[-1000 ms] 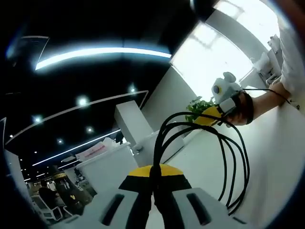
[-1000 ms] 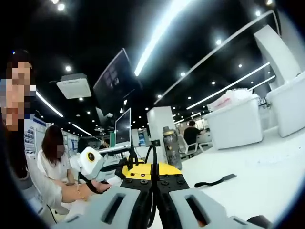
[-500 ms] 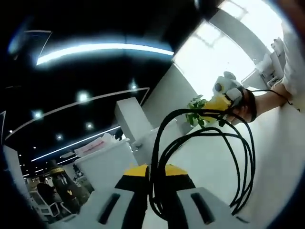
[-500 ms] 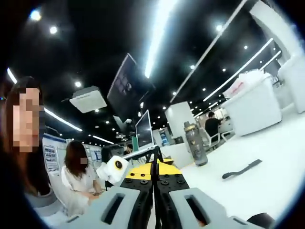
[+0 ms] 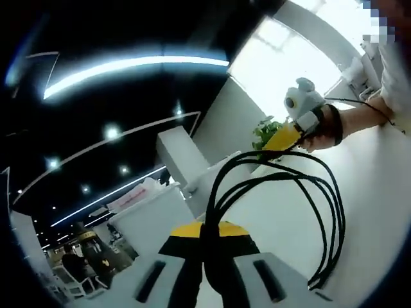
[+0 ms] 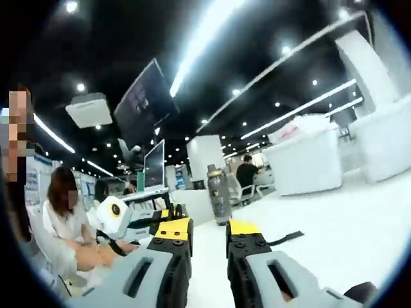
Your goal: Coil the Type-C to USB data cable on the desktop and secure it with Velcro straps.
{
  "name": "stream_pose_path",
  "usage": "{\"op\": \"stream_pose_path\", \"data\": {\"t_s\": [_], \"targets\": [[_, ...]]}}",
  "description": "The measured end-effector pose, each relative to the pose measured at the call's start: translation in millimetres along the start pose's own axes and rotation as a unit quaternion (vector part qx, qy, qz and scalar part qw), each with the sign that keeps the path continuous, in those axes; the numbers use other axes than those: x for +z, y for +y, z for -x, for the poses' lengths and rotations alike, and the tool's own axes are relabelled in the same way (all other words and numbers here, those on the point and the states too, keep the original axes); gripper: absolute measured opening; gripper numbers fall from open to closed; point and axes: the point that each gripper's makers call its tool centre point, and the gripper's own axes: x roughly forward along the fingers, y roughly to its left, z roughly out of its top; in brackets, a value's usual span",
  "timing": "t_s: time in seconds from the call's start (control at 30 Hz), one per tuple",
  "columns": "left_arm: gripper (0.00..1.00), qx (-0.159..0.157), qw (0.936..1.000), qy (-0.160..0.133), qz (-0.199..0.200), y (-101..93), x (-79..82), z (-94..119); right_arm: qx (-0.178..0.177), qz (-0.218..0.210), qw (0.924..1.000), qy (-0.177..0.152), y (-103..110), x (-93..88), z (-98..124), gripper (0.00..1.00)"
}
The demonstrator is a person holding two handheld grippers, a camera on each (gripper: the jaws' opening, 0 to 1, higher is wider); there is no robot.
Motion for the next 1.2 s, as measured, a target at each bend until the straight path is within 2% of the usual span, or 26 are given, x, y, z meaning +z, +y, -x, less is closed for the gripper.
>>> {"op": "stream_pose_path", "data": {"t_s": [0.07,0.13,0.27,0.37,0.43,0.53,0.57,0.63,0.67,0.7,0.73,0.8,0.83,0.9,0.93,0.97,1.07,1.1,1.2], "targets": [[0.07,0.005,0.9999,0.009,0.006,2.9,-2.1,-2.4,0.014,0.016,0.9998,0.002,9.3,3.4,-2.4,0.28],[0.07,0.014,0.9996,0.022,0.011,4.9,-5.4,-4.5,0.011,0.039,0.9991,0.010,18.5,0.6,-8.3,0.32],[0.07,0.016,0.9991,0.036,0.016,-0.1,-0.2,-12.0,-0.030,0.124,0.9907,0.046,23.1,-18.3,-20.5,0.32],[0.07,0.015,0.9986,0.049,0.007,-6.8,6.4,-18.5,-0.046,0.170,0.9831,0.052,24.6,-23.7,-26.6,0.32],[0.07,0.006,0.9982,0.060,0.005,-12.2,10.0,-22.6,-0.060,0.206,0.9752,0.055,22.7,-23.4,-28.1,0.30],[0.07,-0.005,0.9974,0.070,0.015,-17.7,15.9,-27.1,-0.093,0.293,0.9491,0.068,14.4,-22.7,-28.8,0.25],[0.07,-0.012,0.9968,0.077,0.016,-19.4,18.1,-28.5,-0.105,0.302,0.9452,0.067,10.8,-20.5,-27.9,0.23],[0.07,-0.020,0.9962,0.083,0.022,-20.5,20.9,-29.5,-0.108,0.298,0.9460,0.069,7.7,-18.3,-26.3,0.13],[0.07,-0.027,0.9960,0.081,0.026,-21.5,23.8,-29.1,-0.113,0.291,0.9475,0.068,3.3,-15.3,-24.0,0.11],[0.07,-0.032,0.9962,0.073,0.034,-21.9,29.5,-28.6,-0.104,0.287,0.9493,0.074,2.6,-14.7,-22.5,0.10],[0.08,-0.038,0.9961,0.071,0.035,-22.9,32.7,-27.7,-0.091,0.277,0.9526,0.087,5.9,-17.5,-20.4,0.07],[0.09,-0.038,0.9970,0.061,0.027,-23.3,39.3,-26.6,-0.059,0.227,0.9670,0.099,16.8,-19.0,-16.6,0.03],[0.10,-0.035,0.9974,0.056,0.026,-22.1,41.5,-26.1,-0.052,0.209,0.9710,0.104,19.6,-19.5,-14.7,0.03],[0.12,-0.032,0.9983,0.041,0.027,-20.0,47.6,-24.2,-0.025,0.125,0.9860,0.107,28.1,-18.4,-10.3,0.02],[0.13,-0.034,0.9985,0.027,0.032,-20.0,50.9,-23.1,-0.006,0.071,0.9913,0.111,32.5,-18.3,-7.1,0.02],[0.13,-0.041,0.9979,0.014,0.049,-21.6,53.3,-23.0,0.009,0.033,0.9930,0.113,34.7,-18.4,-5.2,0.02],[0.15,-0.063,0.9925,-0.010,0.104,-25.9,54.0,-21.6,0.051,-0.073,0.9887,0.121,41.3,-21.9,1.5,0.02],[0.15,-0.073,0.9919,-0.012,0.103,-28.3,52.9,-21.4,0.062,-0.097,0.9860,0.121,43.7,-22.5,3.3,0.02],[0.17,-0.083,0.9916,-0.026,0.095,-33.2,50.7,-20.5,0.102,-0.208,0.9658,0.117,52.3,-24.6,8.3,0.02]]}}
